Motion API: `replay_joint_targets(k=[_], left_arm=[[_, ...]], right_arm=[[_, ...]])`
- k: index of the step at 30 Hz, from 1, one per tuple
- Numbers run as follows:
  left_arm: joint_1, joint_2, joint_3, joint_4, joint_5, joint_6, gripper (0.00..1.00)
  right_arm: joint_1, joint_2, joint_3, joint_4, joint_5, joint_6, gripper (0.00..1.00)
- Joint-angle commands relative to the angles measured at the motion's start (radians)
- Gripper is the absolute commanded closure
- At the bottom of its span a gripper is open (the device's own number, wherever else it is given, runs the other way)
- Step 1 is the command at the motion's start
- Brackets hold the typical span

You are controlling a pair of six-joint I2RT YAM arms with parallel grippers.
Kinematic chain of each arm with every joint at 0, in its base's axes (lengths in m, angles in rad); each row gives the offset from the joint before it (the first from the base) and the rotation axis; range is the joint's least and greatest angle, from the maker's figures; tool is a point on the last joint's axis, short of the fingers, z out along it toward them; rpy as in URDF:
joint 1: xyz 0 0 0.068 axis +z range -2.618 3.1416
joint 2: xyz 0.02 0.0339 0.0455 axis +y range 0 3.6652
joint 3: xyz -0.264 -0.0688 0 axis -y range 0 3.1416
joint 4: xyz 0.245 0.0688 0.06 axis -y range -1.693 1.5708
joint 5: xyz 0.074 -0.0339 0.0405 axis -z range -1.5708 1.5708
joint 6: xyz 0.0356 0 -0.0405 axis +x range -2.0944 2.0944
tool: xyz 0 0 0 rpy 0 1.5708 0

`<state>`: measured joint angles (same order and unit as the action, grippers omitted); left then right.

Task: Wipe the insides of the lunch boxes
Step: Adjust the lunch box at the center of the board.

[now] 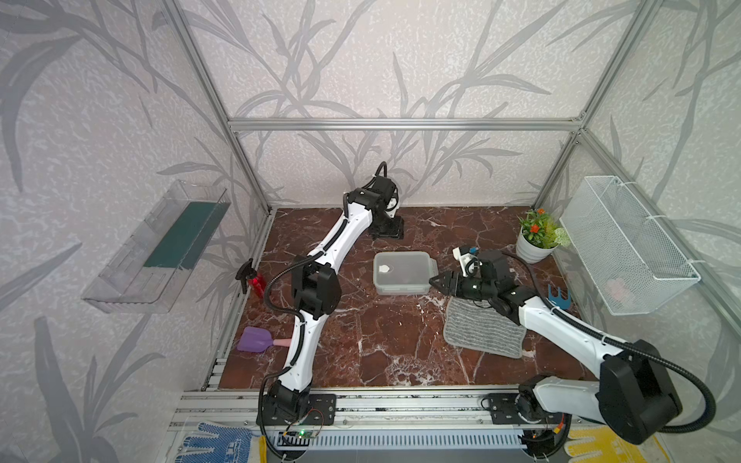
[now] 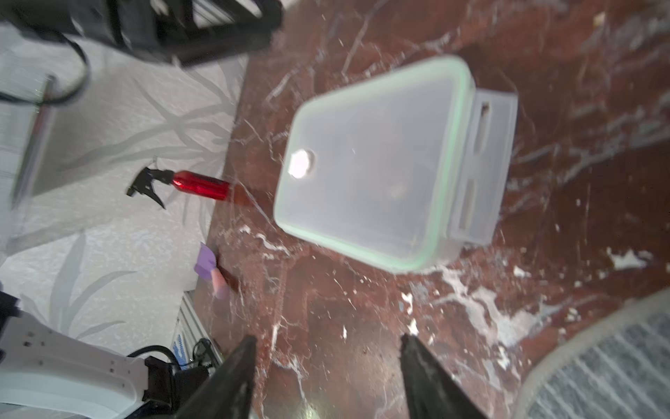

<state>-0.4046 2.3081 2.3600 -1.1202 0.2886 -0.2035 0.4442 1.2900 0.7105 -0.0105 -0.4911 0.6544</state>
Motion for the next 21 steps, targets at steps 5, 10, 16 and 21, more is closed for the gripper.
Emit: replay_joint_targets(k=[5, 10, 16, 21], left_arm=[[0.086, 0.046, -0.059, -0.013, 0.059, 0.039, 0.42], [0.086, 0.025, -0.194, 0.051, 0.087, 0.02, 0.44], [0.087, -0.015, -0.355, 0.114, 0.079, 0.005, 0.45], [0.087, -0.073, -0.482, 0.188, 0.093, -0.026, 0.46]], right_arm=[[0.046, 0.103, -0.031, 0.046, 0.063, 0.108, 0.22], [0.047, 0.211, 0.022, 0.106, 0.072, 0.122, 0.22], [0.044, 0.319, 0.122, 0.124, 0.065, 0.116, 0.22], [0.044, 0.333, 0.143, 0.111, 0.062, 0.114, 0.22]])
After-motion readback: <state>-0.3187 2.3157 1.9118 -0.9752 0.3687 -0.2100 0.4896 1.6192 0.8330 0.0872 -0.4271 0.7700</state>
